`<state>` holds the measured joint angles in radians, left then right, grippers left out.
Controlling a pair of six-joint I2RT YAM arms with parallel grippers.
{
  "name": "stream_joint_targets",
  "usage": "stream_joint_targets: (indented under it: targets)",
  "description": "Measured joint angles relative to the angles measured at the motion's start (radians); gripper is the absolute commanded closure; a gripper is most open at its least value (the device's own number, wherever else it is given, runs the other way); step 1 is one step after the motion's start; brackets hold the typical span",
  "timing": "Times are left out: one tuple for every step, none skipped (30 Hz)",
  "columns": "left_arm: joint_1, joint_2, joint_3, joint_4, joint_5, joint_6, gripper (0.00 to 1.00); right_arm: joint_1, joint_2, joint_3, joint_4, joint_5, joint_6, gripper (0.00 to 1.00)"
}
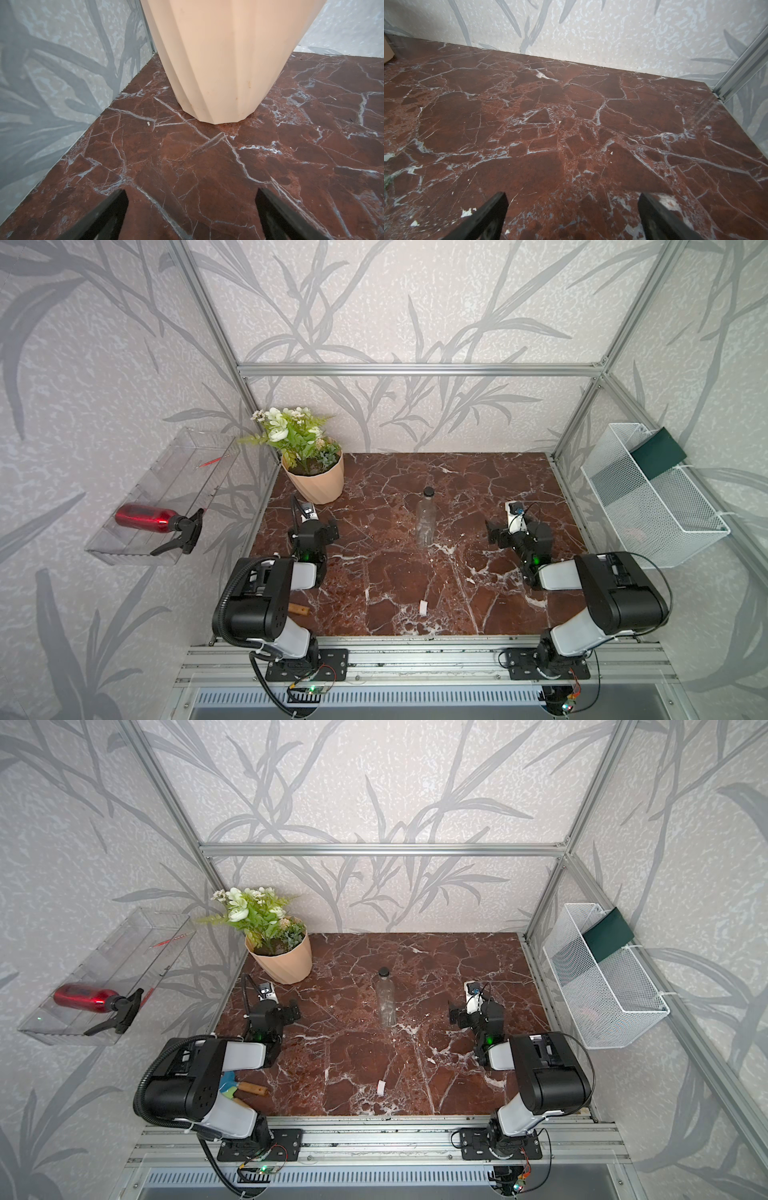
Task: Remove the label from the bottle
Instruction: Reset both arms
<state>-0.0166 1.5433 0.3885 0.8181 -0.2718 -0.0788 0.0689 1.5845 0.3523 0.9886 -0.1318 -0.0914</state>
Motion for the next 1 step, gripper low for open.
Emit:
stream_joint_targets:
  targets:
    - [0.0,0.0,0.0,0.0,0.0,0.0,0.01,0.0,0.0,0.0,0.0,0.0,0.0,0.01]
